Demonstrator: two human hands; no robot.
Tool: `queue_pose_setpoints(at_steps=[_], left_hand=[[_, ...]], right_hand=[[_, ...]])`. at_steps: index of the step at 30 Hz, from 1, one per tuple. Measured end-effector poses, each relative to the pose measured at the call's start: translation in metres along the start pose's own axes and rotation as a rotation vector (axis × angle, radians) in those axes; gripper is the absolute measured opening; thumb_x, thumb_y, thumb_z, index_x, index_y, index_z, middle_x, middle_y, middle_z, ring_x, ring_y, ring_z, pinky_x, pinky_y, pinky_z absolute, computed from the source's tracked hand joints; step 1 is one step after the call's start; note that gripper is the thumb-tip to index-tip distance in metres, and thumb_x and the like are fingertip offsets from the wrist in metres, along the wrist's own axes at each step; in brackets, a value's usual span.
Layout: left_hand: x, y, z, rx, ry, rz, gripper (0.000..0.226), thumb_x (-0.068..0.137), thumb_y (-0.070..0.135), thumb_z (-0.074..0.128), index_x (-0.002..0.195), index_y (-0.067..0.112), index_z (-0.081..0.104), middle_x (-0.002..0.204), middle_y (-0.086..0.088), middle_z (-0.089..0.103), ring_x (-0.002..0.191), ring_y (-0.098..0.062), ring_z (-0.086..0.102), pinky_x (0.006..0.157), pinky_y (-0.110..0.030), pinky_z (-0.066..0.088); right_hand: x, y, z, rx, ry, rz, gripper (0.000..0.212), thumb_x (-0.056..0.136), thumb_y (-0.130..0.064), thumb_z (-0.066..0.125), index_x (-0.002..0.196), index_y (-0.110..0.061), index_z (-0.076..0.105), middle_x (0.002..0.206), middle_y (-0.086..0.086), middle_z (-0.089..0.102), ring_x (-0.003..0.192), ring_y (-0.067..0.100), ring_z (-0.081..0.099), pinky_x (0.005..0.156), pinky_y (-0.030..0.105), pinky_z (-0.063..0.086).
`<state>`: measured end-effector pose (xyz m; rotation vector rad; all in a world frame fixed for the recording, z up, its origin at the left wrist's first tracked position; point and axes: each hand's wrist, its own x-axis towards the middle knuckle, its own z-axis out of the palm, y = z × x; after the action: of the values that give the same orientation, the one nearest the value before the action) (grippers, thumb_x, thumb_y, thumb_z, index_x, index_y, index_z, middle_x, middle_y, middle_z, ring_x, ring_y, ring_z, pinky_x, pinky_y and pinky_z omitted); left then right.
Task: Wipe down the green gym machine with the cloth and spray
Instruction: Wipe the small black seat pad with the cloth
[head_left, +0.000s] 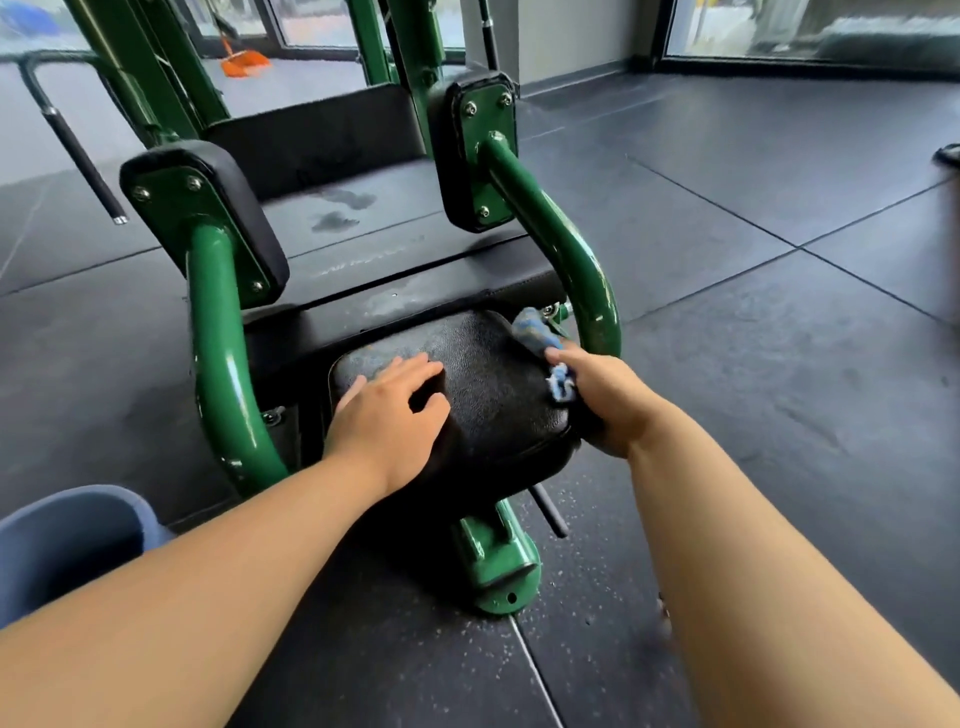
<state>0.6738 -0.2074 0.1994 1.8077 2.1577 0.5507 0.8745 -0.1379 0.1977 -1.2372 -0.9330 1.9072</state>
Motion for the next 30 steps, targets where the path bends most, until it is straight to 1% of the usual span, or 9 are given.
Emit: queue_pose_setpoints(at_steps=[4,10,14,16,17,20,25,28,30], left_hand=[[-0.001,0.003,-0.003,-0.007,-0.028,-0.02,0.042,0.095,0.032,0.044,0.137,0.033,0.049,0.152,0.014,0.035,0.144,-0.004,0.021,0.12,-0.034,0.006],[-0.01,0.008,-0.009,-0.035,0.045,-0.033,0.038,0.095,0.029,0.049,0.132,0.032,0.056,0.146,0.016,0.044,0.14,-0.004,0.03,0.116,-0.026,0.02],[-0.015,0.012,-0.011,-0.027,0.089,-0.065,0.036,0.093,0.029,0.05,0.127,0.034,0.06,0.142,0.017,0.049,0.134,-0.009,0.04,0.107,-0.023,0.028],[-0.015,0.014,-0.012,-0.033,0.096,-0.08,0.034,0.093,0.028,0.05,0.125,0.033,0.062,0.14,0.015,0.051,0.129,-0.011,0.045,0.102,-0.02,0.03],[-0.016,0.015,-0.012,-0.038,0.098,-0.084,0.034,0.093,0.027,0.05,0.124,0.033,0.062,0.139,0.014,0.052,0.128,-0.012,0.047,0.1,-0.019,0.03],[-0.015,0.016,-0.011,-0.056,0.119,-0.099,0.033,0.092,0.026,0.05,0.12,0.033,0.065,0.137,0.013,0.055,0.127,-0.012,0.048,0.101,-0.018,0.031],[-0.016,0.013,-0.012,-0.051,0.109,-0.1,0.033,0.092,0.026,0.049,0.121,0.033,0.064,0.137,0.015,0.054,0.127,-0.012,0.048,0.102,-0.018,0.031],[-0.018,0.013,-0.012,-0.048,0.094,-0.095,0.034,0.093,0.026,0.048,0.122,0.033,0.064,0.138,0.015,0.053,0.128,-0.013,0.047,0.103,-0.02,0.031],[-0.017,0.012,-0.011,-0.05,0.101,-0.114,0.033,0.092,0.028,0.048,0.121,0.034,0.065,0.136,0.015,0.055,0.127,-0.013,0.048,0.101,-0.02,0.032]], right_hand=[[-0.051,0.023,-0.001,0.088,0.037,-0.098,0.041,0.1,-0.005,0.034,0.122,-0.027,0.061,0.062,-0.006,0.052,0.047,0.001,0.049,0.048,0.015,0.044],[-0.103,0.048,0.004,-0.127,0.197,-0.317,0.043,0.096,-0.002,0.043,0.109,-0.033,0.068,0.08,0.001,0.06,0.065,0.013,0.052,0.049,0.013,0.041],[-0.073,0.045,0.007,-0.008,0.389,-0.412,0.038,0.099,-0.008,0.044,0.118,-0.035,0.063,0.079,0.006,0.059,0.045,0.005,0.046,0.044,0.017,0.04],[-0.057,0.053,0.017,-0.001,0.397,-0.39,0.04,0.095,-0.015,0.044,0.122,-0.037,0.064,0.094,0.005,0.07,0.056,0.006,0.058,0.056,0.022,0.049],[-0.054,0.06,0.024,0.003,0.412,-0.382,0.042,0.09,-0.024,0.046,0.122,-0.042,0.065,0.11,0.003,0.071,0.076,0.01,0.067,0.073,0.03,0.055],[-0.065,0.081,0.043,0.077,0.527,-0.369,0.047,0.078,-0.038,0.047,0.119,-0.057,0.058,0.132,0.003,0.061,0.116,0.021,0.061,0.1,0.05,0.048],[-0.103,0.109,0.063,0.073,0.502,-0.492,0.044,0.092,-0.002,0.055,0.124,-0.032,0.064,0.126,-0.025,0.057,0.122,-0.011,0.048,0.109,0.019,0.037],[-0.105,0.112,0.044,0.031,0.625,-0.594,0.045,0.087,0.006,0.061,0.112,-0.031,0.067,0.121,-0.009,0.065,0.112,-0.006,0.059,0.103,0.012,0.04],[-0.096,0.1,0.018,0.003,0.792,-0.621,0.034,0.087,0.0,0.065,0.11,-0.023,0.069,0.112,-0.001,0.059,0.093,-0.006,0.058,0.087,0.0,0.038]])
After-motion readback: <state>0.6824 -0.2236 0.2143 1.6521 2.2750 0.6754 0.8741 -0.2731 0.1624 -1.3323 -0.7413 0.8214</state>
